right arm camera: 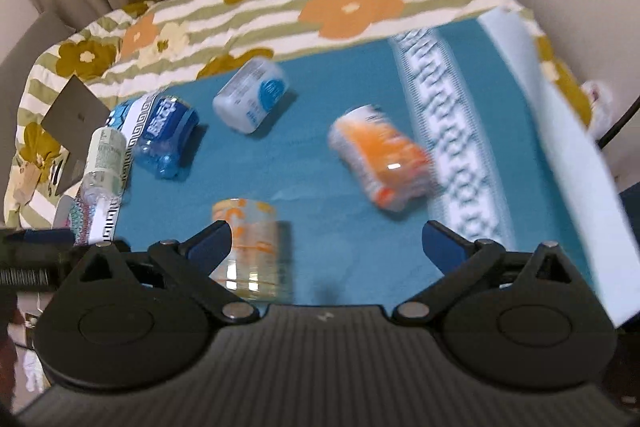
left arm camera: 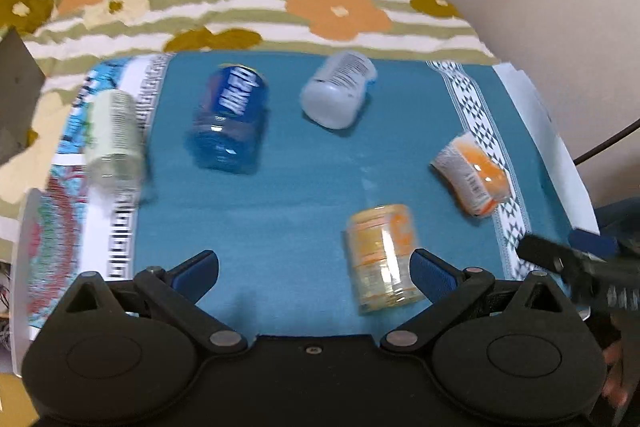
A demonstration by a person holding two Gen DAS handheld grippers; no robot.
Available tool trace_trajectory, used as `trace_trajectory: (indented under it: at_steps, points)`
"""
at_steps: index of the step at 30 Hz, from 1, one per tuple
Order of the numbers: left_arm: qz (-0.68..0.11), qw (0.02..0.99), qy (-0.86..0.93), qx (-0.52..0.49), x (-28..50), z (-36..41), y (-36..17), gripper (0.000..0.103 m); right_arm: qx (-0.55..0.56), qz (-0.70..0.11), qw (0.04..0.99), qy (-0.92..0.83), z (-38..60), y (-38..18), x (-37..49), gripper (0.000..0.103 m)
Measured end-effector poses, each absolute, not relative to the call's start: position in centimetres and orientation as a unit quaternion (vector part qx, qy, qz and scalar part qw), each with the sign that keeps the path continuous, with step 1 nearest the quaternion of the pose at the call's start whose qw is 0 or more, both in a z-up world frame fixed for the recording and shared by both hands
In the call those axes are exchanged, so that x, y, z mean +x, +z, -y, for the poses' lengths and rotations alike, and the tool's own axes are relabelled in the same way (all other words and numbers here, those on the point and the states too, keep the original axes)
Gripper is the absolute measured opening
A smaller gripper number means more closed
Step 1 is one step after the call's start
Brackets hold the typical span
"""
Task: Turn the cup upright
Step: 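Close the left tool on the cup while the right tool opens and releases it, then rotate the cup rim-up in the left tool and lower it to the cloth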
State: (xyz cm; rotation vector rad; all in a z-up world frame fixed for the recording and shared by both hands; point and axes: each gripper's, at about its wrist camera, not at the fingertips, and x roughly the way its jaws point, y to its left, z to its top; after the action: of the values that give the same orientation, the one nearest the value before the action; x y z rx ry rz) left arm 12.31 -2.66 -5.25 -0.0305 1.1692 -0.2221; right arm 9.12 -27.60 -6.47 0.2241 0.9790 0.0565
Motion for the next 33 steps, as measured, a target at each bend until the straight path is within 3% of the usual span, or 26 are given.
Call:
trace_trajectory:
  at_steps: [19,24,29,33]
  points:
    - [-0.669,0.742,-0.034,0.001,19.0,11.0,-11.7,0.091,0.131,-0.504,0.846,0.113,35.2,-12.6,7.8,0.103]
    - [-0.686,0.728,-0.025,0.004,19.7,11.6,-12.6,0.083,0.138,-0.511,0.84,0.119,35.9,-13.5,8.4,0.103]
    - [-0.697,0.717,-0.018,0.006,20.1,11.6,-13.4,0.064,0.144,-0.515,0.835,0.127,36.2,-14.2,9.1,0.103]
    - [-0.696,0.717,-0.024,0.006,20.2,11.6,-13.6,0.063,0.154,-0.515,0.833,0.127,36.4,-14.4,9.2,0.103]
